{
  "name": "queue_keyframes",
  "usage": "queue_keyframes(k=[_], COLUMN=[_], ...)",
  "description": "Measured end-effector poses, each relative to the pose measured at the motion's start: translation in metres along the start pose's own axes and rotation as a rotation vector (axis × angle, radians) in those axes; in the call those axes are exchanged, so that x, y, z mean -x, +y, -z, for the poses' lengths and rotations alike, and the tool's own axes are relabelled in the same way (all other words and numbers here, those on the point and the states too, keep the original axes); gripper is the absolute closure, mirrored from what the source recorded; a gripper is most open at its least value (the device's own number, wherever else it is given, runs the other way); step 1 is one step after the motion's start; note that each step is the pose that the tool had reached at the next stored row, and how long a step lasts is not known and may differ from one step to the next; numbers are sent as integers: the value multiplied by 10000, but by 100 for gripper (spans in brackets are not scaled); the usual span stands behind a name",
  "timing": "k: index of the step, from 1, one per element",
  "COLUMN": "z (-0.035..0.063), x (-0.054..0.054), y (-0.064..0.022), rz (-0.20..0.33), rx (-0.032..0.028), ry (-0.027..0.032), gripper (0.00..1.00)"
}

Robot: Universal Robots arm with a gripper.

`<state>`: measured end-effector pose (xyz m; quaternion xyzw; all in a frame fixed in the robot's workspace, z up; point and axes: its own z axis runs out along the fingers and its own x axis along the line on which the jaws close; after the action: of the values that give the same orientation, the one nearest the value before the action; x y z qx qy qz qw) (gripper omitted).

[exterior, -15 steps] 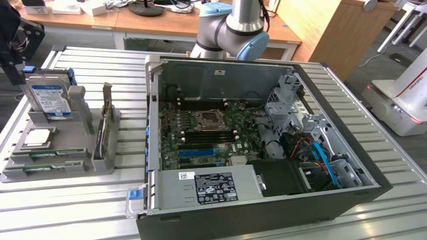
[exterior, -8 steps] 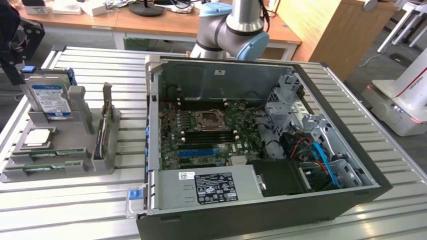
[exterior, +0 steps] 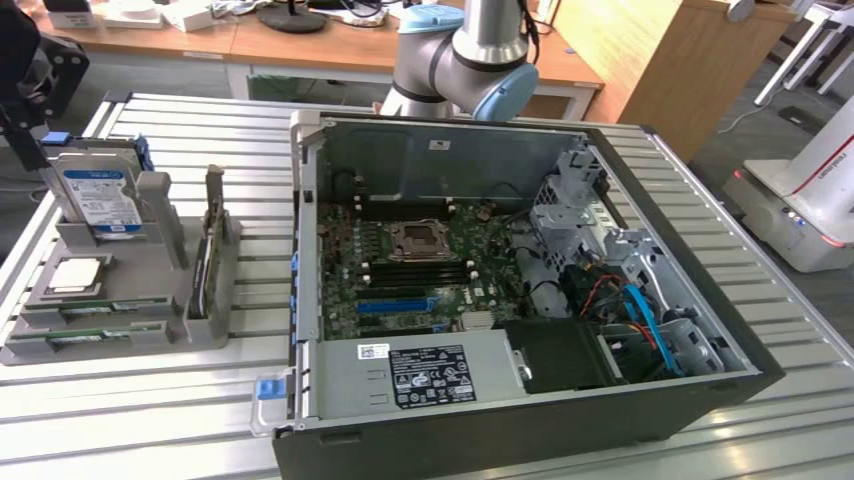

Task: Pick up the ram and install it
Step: 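Pick up the ram and move it above insertion slot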

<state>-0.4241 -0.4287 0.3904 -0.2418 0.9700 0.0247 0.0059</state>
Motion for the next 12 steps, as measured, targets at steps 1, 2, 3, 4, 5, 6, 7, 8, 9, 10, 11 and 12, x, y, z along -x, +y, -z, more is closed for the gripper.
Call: queue_keyframes(k=[1,2,3,4,5,6,7,8,9,10,11,12], z=[0,0,0,0,0,0,0,0,0,0,0,0], x=[0,0,0,0,0,0,0,0,0,0,0,0], y=[0,0,0,0,0,0,0,0,0,0,0,0], rz=[138,278,420,562,710,854,1015,1163,1312,1461,1607,1752], rx=[3,6,10,13,17,20,24,27,31,34,37,41], ry=[7,12,19,26,32,38,46,53,59,66,72,79], gripper=[89,89,89,89,89,89,89,89,89,89,89,89])
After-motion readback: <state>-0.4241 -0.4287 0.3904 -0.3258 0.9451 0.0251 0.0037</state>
